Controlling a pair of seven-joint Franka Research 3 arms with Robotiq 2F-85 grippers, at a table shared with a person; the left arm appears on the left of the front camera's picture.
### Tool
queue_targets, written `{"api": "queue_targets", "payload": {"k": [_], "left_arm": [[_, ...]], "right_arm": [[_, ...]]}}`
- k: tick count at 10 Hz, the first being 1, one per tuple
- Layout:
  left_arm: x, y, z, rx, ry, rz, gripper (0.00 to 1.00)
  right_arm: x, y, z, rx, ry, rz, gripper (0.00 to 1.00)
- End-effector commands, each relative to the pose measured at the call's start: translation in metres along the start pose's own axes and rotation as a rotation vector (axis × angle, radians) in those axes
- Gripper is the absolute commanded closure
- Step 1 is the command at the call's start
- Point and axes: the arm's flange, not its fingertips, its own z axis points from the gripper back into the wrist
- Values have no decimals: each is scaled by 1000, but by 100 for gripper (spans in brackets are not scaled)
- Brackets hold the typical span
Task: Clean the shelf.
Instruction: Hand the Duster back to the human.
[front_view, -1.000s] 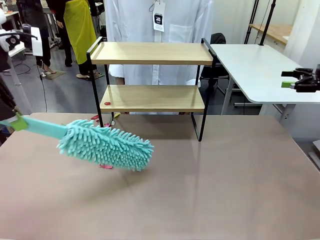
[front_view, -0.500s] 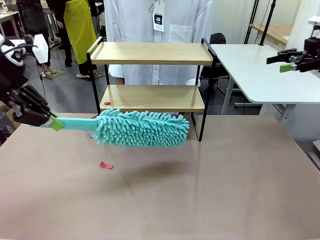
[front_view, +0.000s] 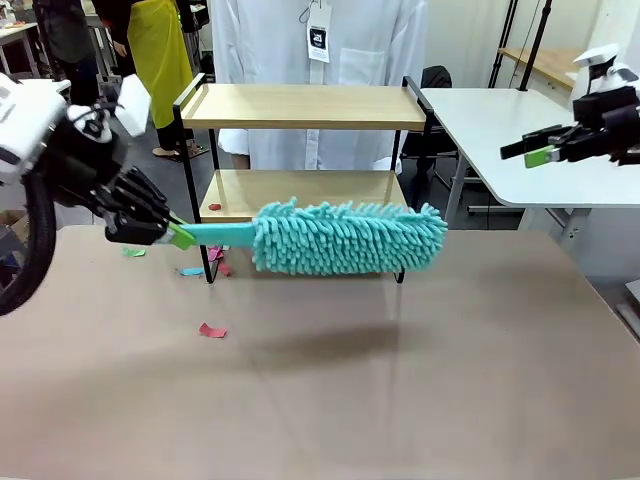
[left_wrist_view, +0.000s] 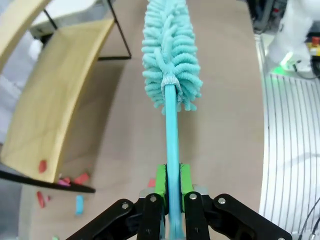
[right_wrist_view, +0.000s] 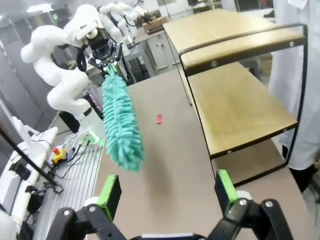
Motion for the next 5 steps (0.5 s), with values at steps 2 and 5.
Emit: {"api": "queue_targets", "payload": {"k": [2,5], "left_arm": [[-37,-4,-16,-47,-80,-68,87],[-17,11,-15,-37,-30,-40,87]], "right_arm": [[0,0,0,0,0,0,0],[0,0,0,0,0,0,0]]}}
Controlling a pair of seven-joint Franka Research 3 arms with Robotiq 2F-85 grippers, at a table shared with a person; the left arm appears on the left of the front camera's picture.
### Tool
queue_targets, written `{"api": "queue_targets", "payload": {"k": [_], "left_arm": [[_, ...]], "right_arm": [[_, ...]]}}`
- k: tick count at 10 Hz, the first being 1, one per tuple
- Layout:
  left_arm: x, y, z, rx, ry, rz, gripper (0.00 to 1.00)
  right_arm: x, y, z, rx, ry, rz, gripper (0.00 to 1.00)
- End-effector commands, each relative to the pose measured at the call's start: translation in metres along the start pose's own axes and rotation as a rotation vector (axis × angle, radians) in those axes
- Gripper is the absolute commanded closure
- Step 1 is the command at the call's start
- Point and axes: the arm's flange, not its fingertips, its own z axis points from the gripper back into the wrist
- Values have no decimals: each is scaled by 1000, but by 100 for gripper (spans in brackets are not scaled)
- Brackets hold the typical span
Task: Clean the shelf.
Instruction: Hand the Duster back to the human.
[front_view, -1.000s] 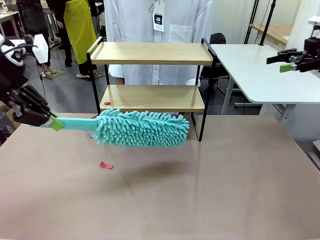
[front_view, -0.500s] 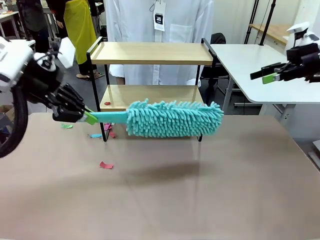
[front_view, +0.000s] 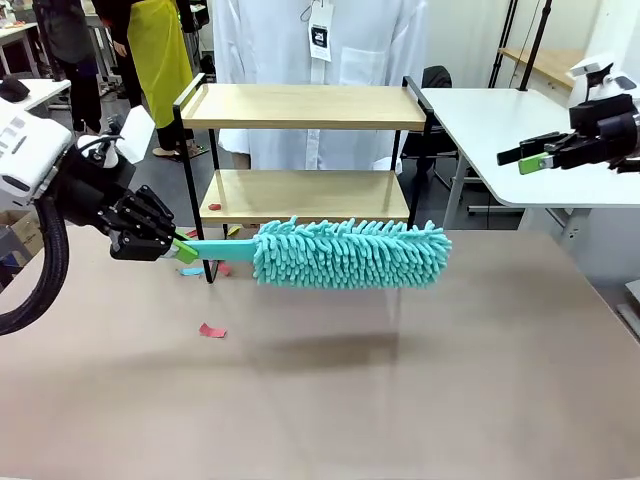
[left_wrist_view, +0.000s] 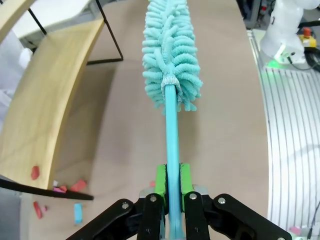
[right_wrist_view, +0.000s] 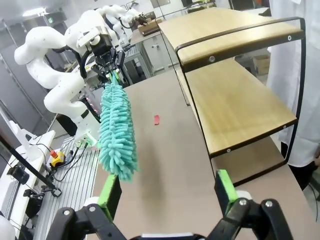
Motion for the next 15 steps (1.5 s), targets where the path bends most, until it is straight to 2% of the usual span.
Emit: {"api": "queue_targets", "payload": {"k": [1,2,3,6,9,10,12,15], "left_arm": [[7,-1,0,1,-4,8,87],[7,-1,0,1,-4,8,87],[7,-1,0,1,-4,8,87],[7,-1,0,1,-4,8,87],[7,-1,0,1,-4,8,87],[7,-1,0,1,-4,8,87],[7,-1,0,1,-4,8,87],[7,-1,0,1,-4,8,87]], "right_arm": [[-1,0,-1,0,0,-3,0],[-17,11,-9,16,41,47,0],[-27,18,-37,37,80,110,0],[-63,17,-88,23,68,184,0],[-102,18,-111,30,-45,220,0],[-109,20,-117,48,-97,230,0],[-119,20,-132,21,-138,251,0],[-126,24,-146,147,-278,214,0]]}}
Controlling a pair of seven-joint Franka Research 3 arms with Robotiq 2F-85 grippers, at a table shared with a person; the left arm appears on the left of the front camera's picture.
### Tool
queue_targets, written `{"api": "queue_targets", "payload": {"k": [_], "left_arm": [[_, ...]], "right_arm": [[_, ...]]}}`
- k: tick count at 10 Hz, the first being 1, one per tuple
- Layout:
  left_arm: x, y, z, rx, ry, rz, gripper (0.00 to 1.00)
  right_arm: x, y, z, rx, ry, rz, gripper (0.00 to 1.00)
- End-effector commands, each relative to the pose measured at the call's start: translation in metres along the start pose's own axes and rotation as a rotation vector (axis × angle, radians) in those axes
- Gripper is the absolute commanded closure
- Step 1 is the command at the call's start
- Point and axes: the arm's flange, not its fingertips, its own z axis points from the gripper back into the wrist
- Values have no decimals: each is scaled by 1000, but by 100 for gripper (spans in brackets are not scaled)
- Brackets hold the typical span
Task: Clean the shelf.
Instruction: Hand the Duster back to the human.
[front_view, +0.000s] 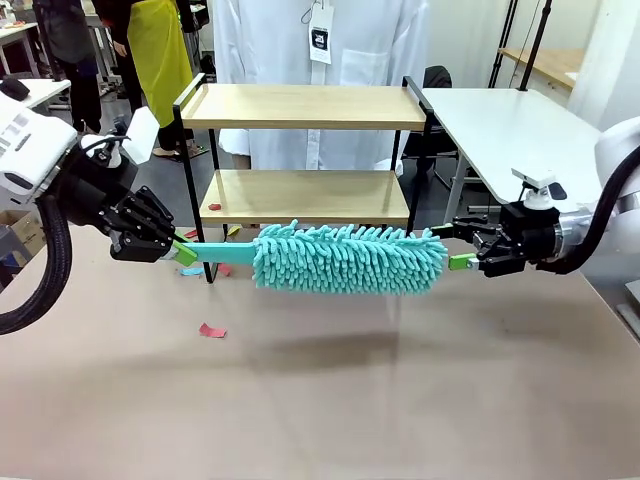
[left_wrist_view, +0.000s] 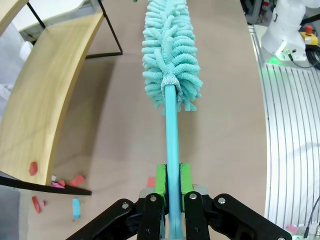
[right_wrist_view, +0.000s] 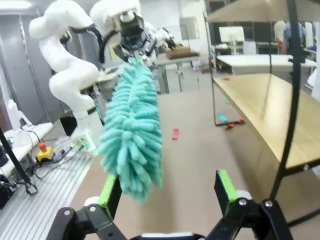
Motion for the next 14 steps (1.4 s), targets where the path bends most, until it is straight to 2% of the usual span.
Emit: {"api": "queue_targets", "payload": {"k": [1,6,10,14], "left_arm": [[1,2,-1,-3,-35,-6,87],[1,2,-1,-3,-35,-6,87],[1,2,-1,-3,-35,-6,87],[1,2,-1,-3,-35,-6,87]], "right_arm": [[-7,1,-6,23,-76,-7,0],[-11,15,-30,59,-96,7,0],[-6,3,-61,110,-135,-19,0],[-3,-2,-84,165,-108,-38,0]]}}
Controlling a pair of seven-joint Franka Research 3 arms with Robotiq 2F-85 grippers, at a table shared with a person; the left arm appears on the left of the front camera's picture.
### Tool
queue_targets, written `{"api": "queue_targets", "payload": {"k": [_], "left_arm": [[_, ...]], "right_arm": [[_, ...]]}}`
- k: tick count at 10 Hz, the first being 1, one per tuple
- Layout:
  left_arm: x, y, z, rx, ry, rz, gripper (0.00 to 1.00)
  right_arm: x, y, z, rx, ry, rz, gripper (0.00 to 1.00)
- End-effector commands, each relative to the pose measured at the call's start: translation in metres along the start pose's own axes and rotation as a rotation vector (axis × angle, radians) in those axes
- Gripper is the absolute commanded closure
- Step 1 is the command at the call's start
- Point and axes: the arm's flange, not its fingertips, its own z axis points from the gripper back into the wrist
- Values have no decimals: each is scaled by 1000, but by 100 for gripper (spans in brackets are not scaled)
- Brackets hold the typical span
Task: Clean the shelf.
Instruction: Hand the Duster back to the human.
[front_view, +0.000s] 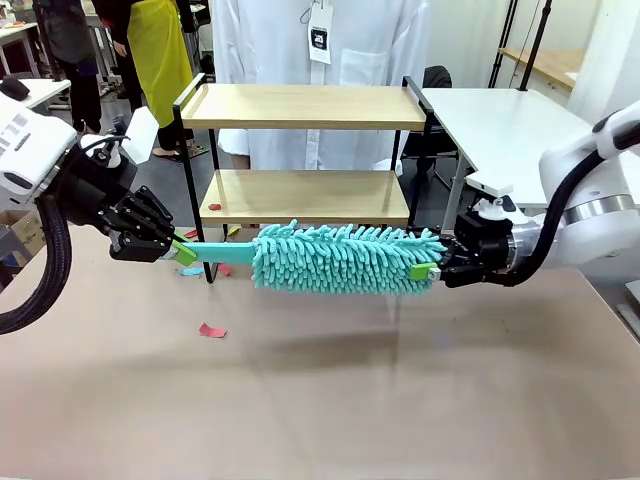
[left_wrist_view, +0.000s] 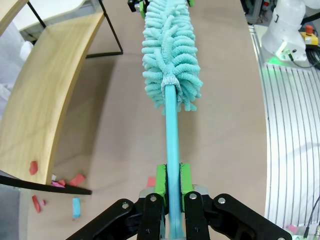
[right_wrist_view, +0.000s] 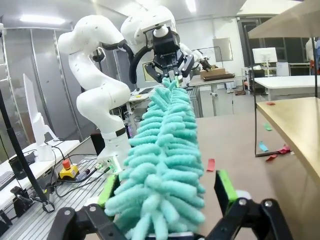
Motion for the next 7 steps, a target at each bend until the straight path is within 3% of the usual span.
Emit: {"api": "queue_targets", "payload": {"k": [1,2,3,4,5,6,7], "left_arm": [[2,2,-1,-4,-36,-7,87],[2,2,-1,-4,-36,-7,87],[2,2,-1,-4,-36,-7,87],[2,2,-1,-4,-36,-7,87],[2,2,-1,-4,-36,-7,87],[2,2,-1,-4,-36,-7,87],[2,2,-1,-4,-36,-7,87]], "right_arm": [[3,-7,-3,-9,-8,-14,0],[4,-8,-3,0,26,-49,59],[4,-7,-4,-14,58,-34,59],[5,-7,-4,-5,62,-31,100],[5,-7,-4,3,59,-27,65],[5,-8,-2,14,47,-36,100],[6,-8,0,21,34,-39,100]]}}
